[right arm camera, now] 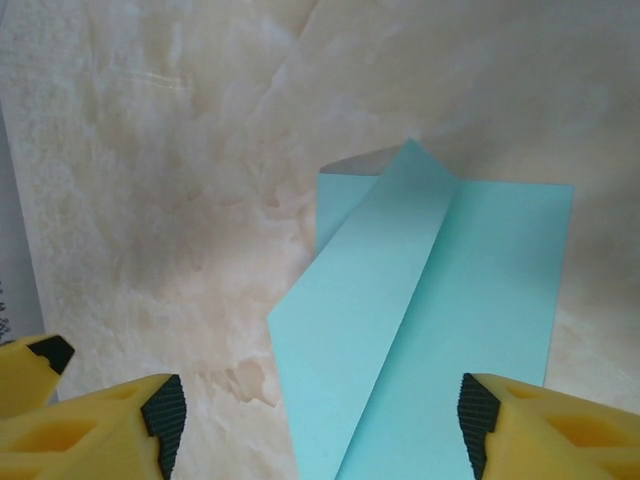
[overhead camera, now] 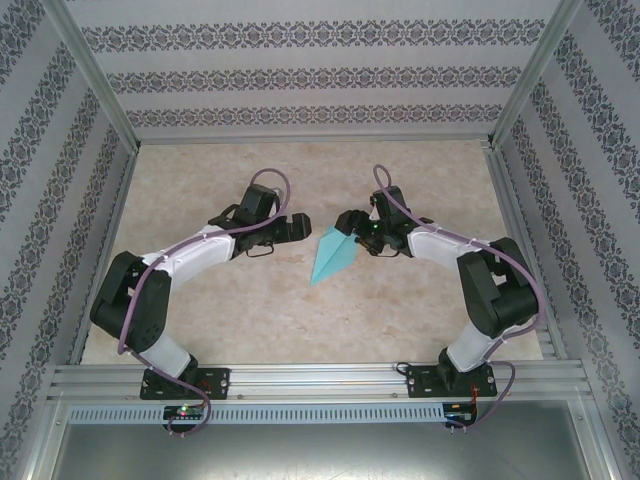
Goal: Fold a paper plane with a square sheet of paper (pick it up from the middle)
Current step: Turn over the paper at the center of the table.
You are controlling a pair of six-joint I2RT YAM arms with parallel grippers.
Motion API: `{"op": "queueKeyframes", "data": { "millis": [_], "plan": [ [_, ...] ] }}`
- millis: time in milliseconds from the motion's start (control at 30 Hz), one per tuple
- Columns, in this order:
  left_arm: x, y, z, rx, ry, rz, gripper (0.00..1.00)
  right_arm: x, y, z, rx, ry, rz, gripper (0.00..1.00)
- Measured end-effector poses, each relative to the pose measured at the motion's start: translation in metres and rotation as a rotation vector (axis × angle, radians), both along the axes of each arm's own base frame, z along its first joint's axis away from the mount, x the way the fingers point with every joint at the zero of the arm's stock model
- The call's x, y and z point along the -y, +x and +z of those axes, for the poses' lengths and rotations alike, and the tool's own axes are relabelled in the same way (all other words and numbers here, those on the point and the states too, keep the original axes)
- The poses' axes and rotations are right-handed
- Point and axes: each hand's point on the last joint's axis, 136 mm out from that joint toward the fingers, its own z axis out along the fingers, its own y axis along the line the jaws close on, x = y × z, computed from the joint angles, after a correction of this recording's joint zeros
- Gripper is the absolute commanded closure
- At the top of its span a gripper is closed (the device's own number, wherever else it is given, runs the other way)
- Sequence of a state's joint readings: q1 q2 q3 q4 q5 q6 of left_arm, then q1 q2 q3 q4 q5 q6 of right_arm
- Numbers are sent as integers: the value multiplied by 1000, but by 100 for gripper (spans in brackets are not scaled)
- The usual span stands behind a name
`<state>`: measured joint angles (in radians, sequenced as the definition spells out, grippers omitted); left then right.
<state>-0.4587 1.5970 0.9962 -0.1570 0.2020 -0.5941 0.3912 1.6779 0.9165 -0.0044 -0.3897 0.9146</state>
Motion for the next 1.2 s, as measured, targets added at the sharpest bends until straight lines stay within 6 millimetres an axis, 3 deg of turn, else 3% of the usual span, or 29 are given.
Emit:
{"op": "queueKeyframes", "data": {
  "millis": [133, 233, 500, 733, 1200],
  "plan": [
    [-16, -15, -23, -69, 8, 65, 0, -7, -2, -20, -71, -14, -9, 29],
    [-20, -21, -28, -92, -3, 92, 0, -10, -1, -31, -105, -20, -15, 32],
    [-15, -23, -10, -68, -62, 88, 0, -28, -4, -28, -92, 20, 36, 39],
    [-8, -28, -8, -87, -100, 56, 0, -45, -7, -26, -63, 61, 108, 42],
    [-3, -14, 4, -95, -144, 81, 0, -51, -9, -31, -7, 128, 130, 71]
  ]
}}
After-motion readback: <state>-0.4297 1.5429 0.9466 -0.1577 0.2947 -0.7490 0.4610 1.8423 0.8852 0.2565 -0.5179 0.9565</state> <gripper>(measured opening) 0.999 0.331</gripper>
